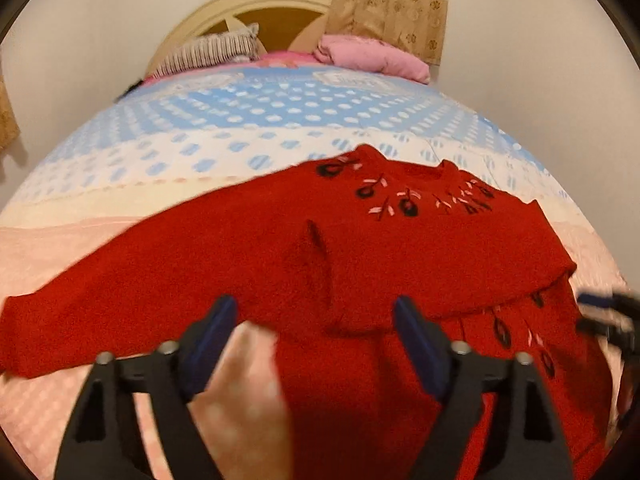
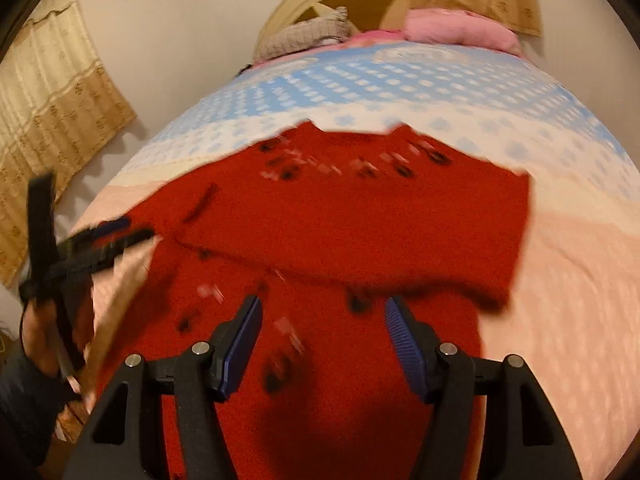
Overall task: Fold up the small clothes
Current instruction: 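Carry the held sleeve across the cardigan body with the right gripper, then lay the sleeve on the body and open the right gripper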
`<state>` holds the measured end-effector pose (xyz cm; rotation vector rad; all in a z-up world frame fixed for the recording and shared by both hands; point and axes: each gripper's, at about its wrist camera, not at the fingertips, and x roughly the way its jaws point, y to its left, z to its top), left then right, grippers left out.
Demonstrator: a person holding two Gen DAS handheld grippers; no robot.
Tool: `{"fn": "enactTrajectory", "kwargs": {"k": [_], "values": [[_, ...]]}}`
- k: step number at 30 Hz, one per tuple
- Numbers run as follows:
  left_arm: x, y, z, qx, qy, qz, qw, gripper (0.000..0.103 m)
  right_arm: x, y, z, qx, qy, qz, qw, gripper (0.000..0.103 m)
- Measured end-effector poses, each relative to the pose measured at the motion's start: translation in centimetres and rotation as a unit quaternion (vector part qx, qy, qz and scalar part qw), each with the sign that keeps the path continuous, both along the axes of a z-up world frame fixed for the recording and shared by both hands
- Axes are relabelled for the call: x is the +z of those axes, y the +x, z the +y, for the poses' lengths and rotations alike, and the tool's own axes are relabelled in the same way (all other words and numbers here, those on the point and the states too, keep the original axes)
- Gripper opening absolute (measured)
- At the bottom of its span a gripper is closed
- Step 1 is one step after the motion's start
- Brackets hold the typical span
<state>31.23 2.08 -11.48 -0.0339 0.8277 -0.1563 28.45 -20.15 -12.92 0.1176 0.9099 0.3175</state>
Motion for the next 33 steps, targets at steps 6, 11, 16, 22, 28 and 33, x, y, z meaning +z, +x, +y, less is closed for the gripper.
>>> {"fn": "enactTrajectory", "kwargs": {"k": [6,11,16,22,28,33], "values": [[-2.9,3.4,-2.3,-0.013,-0.005,0.032,0.9994,0.014,-2.9,-3.6,-1.9,-0.009,-0.017,-0.008,1.0,0.065],[-0.6,1.0,0.0,0.013,-0.043,-0.023,0.9987,0.005,-3.1,-4.9,-2.6,-0.007,-0.015,-0.025,1.0,0.065],[-0.5,0.5,1.2,0.016,-0.061,-0.02,0.9978,0.005,-3.2,-5.0,-2.5,-0.005,-0.023,-0.03,0.999,0.065],[-0.1,0.2,2.1,0.045,-0.068,-0.024,0.9964,0.005,-2.9,-5.2,-2.4,-0.007,-0.029,-0.029,0.999,0.067],[-2.5,0.3,2.4,0.052,-0.05,0.006,0.9974,0.005,-0.5,-3.4,-3.4,-0.022,-0.028,-0.051,0.998,0.067],[-2.6,0.4,1.6,0.054,-0.024,0.007,0.9982,0.007,1.1,1.7,-2.5,-0.005,-0.008,-0.068,0.998,0.067]]}}
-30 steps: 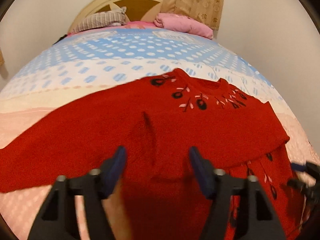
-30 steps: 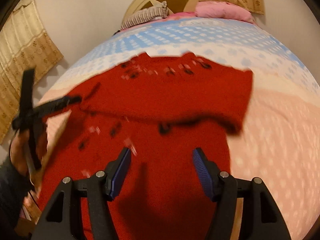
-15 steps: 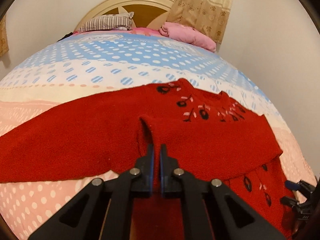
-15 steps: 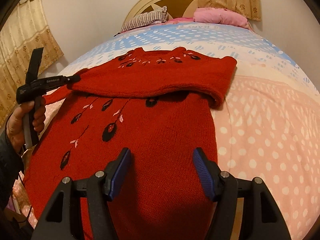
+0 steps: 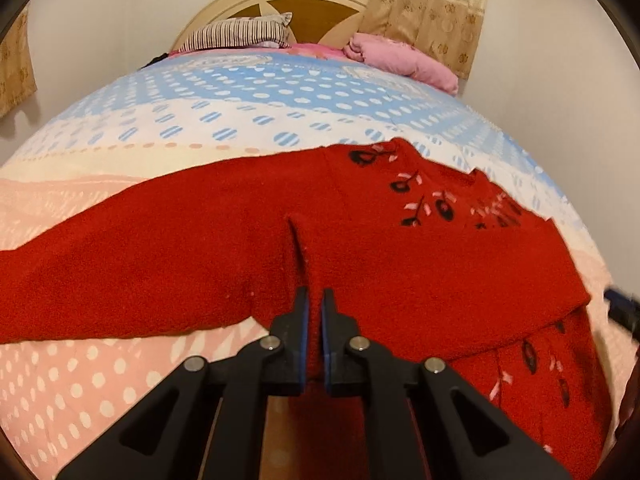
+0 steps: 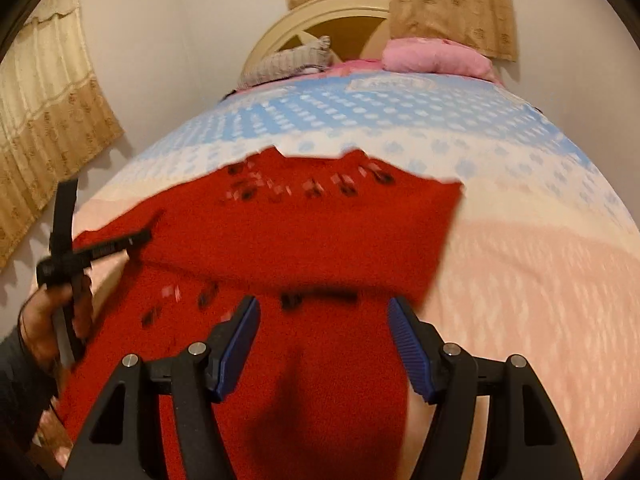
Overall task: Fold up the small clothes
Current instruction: 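Lay the sleeve on the body and open the right gripper, then move the left tool to the other sleeve cuff and grasp it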
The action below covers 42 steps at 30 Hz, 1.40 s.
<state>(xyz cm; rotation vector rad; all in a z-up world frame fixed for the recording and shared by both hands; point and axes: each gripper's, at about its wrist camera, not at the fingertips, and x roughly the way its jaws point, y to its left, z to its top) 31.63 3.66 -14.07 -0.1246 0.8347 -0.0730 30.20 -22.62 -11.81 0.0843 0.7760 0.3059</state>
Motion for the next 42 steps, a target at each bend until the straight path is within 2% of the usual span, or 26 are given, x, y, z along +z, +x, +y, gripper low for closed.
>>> {"fn": "enactTrajectory", "kwargs": {"k": [1,5,7,10,13,15,16,17,19,21,22,27,29,32,34,35,36,39,42], "values": [[-0.2,0.0,-0.2,-0.001,0.007,0.002,1.0,0.007,-0.2,0.9,0.1,0.003,0.005,0.007,1.0,0.067],[-0.3,-0.3,-0.6,-0.003,0.025,-0.002,0.9997,0.009,-4.3,4.2,-0.7,-0.026,-0.013,0.101,0.994,0.067],[-0.5,-0.2,-0.6,-0.002,0.028,0.0,0.9996,0.01,-4.1,3.6,-0.7,-0.026,-0.032,0.09,0.995,0.067],[-0.6,-0.1,-0.9,-0.003,0.036,-0.001,0.9993,0.013,-2.6,3.1,0.5,-0.045,-0.077,0.104,0.991,0.067],[-0.4,-0.3,-1.1,-0.003,0.043,-0.004,0.9991,0.018,-0.2,3.0,2.7,-0.016,-0.07,0.069,0.995,0.067],[-0.2,-0.6,-0.7,-0.005,0.026,-0.009,0.9996,0.025,0.4,3.6,4.0,-0.008,-0.067,0.055,0.996,0.067],[0.0,-0.8,-0.5,-0.004,0.019,-0.011,0.9997,0.033,-0.1,4.3,4.5,-0.007,-0.066,0.064,0.996,0.067],[0.3,-1.2,-0.1,0.001,0.012,-0.015,0.9998,0.052,-1.3,5.1,4.9,-0.005,-0.07,0.086,0.994,0.067],[0.9,-2.2,1.2,0.025,0.009,-0.022,0.9994,0.071,-4.0,5.8,5.0,-0.017,-0.095,0.136,0.986,0.067],[1.4,-3.6,2.8,0.031,0.004,-0.04,0.9987,0.072,-4.1,4.9,5.0,-0.014,-0.099,0.119,0.988,0.068],[1.5,-4.2,3.7,0.033,0.013,-0.043,0.9984,0.073,-4.0,4.7,5.1,-0.014,-0.105,0.124,0.987,0.068],[1.2,-5.4,7.9,0.061,0.019,-0.022,0.9977,0.075,-1.2,4.5,8.3,0.013,-0.106,0.095,0.99,0.068],[1.3,-5.8,9.3,0.079,0.041,-0.023,0.9957,0.075,-0.5,5.0,10.6,0.036,-0.105,0.072,0.991,0.068],[1.6,-6.8,12.1,0.109,0.062,-0.023,0.9919,0.075,-2.0,6.4,13.3,0.055,-0.097,0.072,0.991,0.068],[1.6,-7.3,14.0,0.129,0.071,-0.019,0.9889,0.075,-4.5,7.0,14.3,0.057,-0.106,0.089,0.989,0.068],[1.7,-7.8,15.4,0.143,0.078,-0.016,0.9865,0.075,-4.9,6.6,14.5,0.052,-0.105,0.079,0.99,0.068],[1.7,-8.1,16.3,0.151,0.084,-0.015,0.9848,0.075,-4.9,5.9,14.4,0.044,-0.1,0.059,0.992,0.068],[1.4,-9.0,19.4,0.181,0.108,-0.004,0.9775,0.075,-5.0,5.1,14.2,0.046,-0.087,0.055,0.994,0.069],[0.9,-10.0,23.1,0.221,0.095,0.015,0.9706,0.075,-5.3,4.9,13.8,0.056,-0.082,0.049,0.994,0.073]]}}
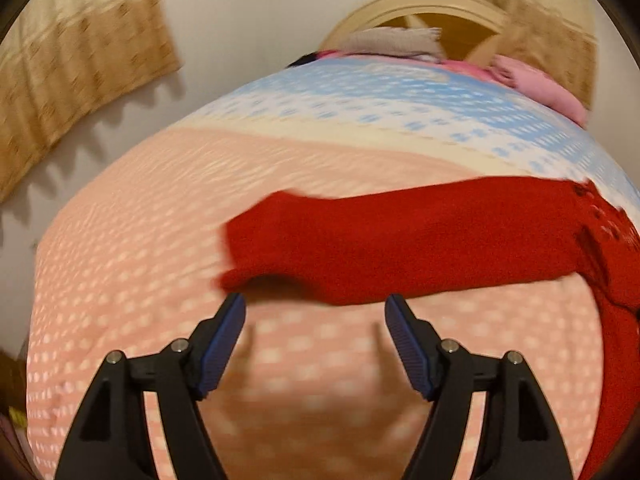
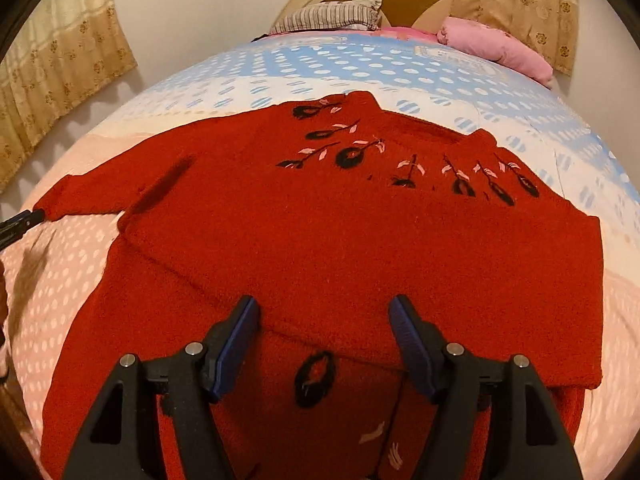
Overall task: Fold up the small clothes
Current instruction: 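Move the left tool to the other sleeve cuff and grasp it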
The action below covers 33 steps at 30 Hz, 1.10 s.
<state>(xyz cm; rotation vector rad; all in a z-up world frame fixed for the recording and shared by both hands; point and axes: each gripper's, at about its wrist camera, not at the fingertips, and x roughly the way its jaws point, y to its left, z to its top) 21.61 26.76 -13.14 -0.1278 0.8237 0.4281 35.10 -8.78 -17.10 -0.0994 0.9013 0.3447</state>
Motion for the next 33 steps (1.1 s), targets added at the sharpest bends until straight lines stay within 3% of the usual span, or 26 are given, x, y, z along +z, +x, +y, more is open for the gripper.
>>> {"fn": "enactTrajectory", "kwargs": {"k": [7,13,17,22,29,33], "values": [[-0.6,-2.0,5.8,0.092,-0.06,-0.016,0.9938,0.075,-0.4,-0.9,1.2,0.007,-0.039,-0.023,0.999,0.08],[-0.6,-2.4,5.7,0.108,-0.121,-0.042,0.9859,0.075,-0.4,-1.0,0.8,0.006,-0.025,-0.023,0.999,0.081],[-0.2,-2.4,4.7,0.092,-0.169,-0.061,0.9794,0.075,-0.4,-1.1,1.0,0.006,-0.03,-0.026,0.999,0.082],[-0.6,-0.6,4.6,0.096,-0.241,-0.092,0.9613,0.075,-0.4,-1.2,0.9,0.006,-0.03,-0.026,0.999,0.082],[-2.8,1.9,6.3,0.132,-0.289,-0.113,0.9414,0.073,-0.3,-1.2,0.9,0.006,-0.029,-0.027,0.999,0.082],[-2.5,2.1,6.8,0.133,-0.284,-0.124,0.9415,0.065,-0.4,-1.2,0.9,0.006,-0.029,-0.027,0.999,0.082]]}}
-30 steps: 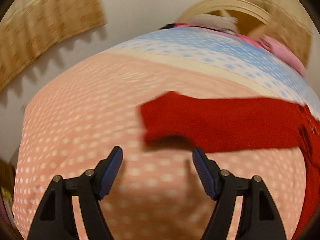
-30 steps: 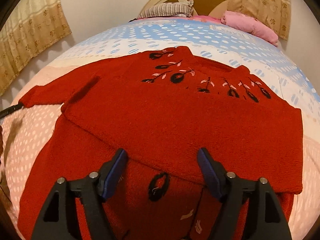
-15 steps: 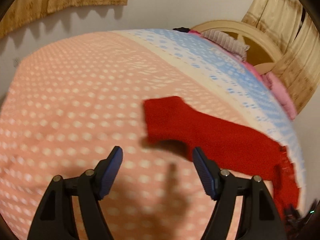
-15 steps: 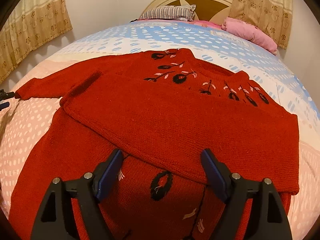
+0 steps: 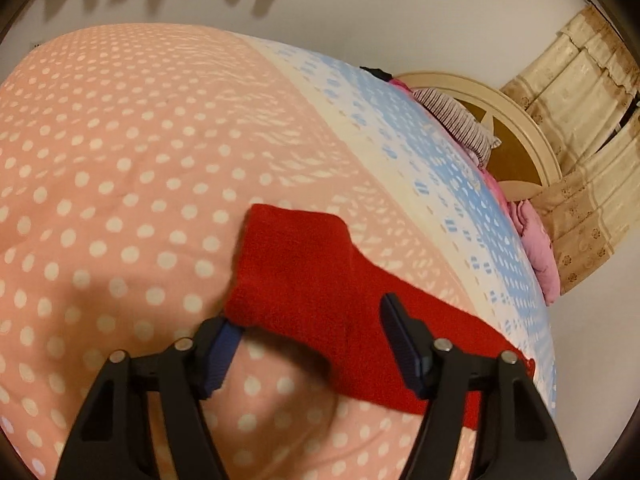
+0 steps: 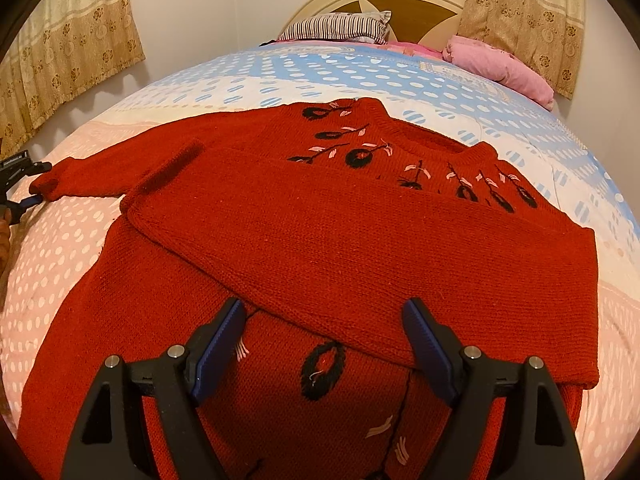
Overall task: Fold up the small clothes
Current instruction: 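Move the left tool to the other sleeve cuff and grasp it, then lift the sleeve with the left gripper and fold it across the body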
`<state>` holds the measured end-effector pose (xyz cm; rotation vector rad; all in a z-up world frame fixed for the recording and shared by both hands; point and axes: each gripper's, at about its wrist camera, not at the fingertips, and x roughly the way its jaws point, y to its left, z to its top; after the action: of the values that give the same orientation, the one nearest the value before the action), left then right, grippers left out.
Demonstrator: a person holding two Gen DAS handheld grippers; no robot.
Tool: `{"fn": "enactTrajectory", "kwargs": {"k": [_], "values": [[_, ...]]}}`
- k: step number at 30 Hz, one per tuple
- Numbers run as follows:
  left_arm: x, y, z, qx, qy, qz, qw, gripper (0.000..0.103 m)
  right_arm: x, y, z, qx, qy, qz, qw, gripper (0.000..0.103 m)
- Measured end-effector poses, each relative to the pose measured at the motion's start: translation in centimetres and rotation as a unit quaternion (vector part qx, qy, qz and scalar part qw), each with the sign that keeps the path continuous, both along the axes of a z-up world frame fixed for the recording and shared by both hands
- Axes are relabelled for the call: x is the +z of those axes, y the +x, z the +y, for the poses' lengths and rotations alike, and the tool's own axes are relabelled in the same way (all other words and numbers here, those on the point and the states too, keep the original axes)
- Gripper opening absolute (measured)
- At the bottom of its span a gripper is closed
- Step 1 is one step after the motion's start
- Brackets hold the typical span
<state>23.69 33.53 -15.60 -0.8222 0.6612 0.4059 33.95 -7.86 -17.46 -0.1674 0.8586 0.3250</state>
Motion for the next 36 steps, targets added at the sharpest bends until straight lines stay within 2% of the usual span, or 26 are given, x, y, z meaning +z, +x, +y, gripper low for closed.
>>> {"fn": "enactTrajectory", "kwargs": {"k": [1,2,3,4,6,10,18,22,25,28,31,36], "values": [[-0.1,-0.1,0.2,0.001,-0.002,-0.003,1.0,0.058,0.0,0.0,0.0,0.0,0.0,0.0,1.0,0.082],[-0.1,-0.1,0.4,0.002,-0.005,-0.006,1.0,0.041,0.0,0.0,0.0,0.0,0.0,0.0,1.0,0.082],[-0.3,0.0,0.7,-0.007,-0.01,-0.018,0.9998,0.028,0.0,0.0,0.0,0.0,0.0,0.0,1.0,0.082],[-0.4,0.0,0.9,-0.018,-0.015,-0.031,0.9992,0.01,0.0,0.0,0.0,0.0,0.0,0.0,1.0,0.082],[-0.4,-0.3,1.3,-0.018,-0.019,-0.044,0.9987,0.009,0.0,0.0,0.0,0.0,0.0,0.0,1.0,0.082],[0.5,-0.6,1.6,-0.016,0.003,-0.047,0.9988,0.009,0.0,0.0,0.0,0.0,0.0,0.0,1.0,0.082],[4.0,-0.7,0.3,-0.027,0.051,-0.074,0.9956,0.009,0.0,0.0,0.0,0.0,0.001,0.0,1.0,0.082],[5.7,-0.2,-0.8,-0.044,0.061,-0.086,0.9934,0.009,0.2,0.1,-0.3,0.003,0.014,0.005,1.0,0.082],[7.2,0.5,-1.9,-0.062,0.067,-0.093,0.9914,0.009,1.3,0.0,-1.5,-0.002,0.049,0.015,0.999,0.082],[8.8,1.0,-3.3,-0.077,0.083,-0.103,0.9882,0.009,3.2,-1.1,-2.5,0.0,0.063,-0.002,0.998,0.082],[9.8,1.6,-4.3,-0.089,0.082,-0.112,0.9864,0.009,4.8,-2.3,-3.5,0.004,0.084,-0.006,0.996,0.082],[11.7,2.2,-6.8,-0.115,0.082,-0.137,0.9804,0.009,5.9,-4.6,-5.1,0.005,0.088,-0.005,0.996,0.082]]}}
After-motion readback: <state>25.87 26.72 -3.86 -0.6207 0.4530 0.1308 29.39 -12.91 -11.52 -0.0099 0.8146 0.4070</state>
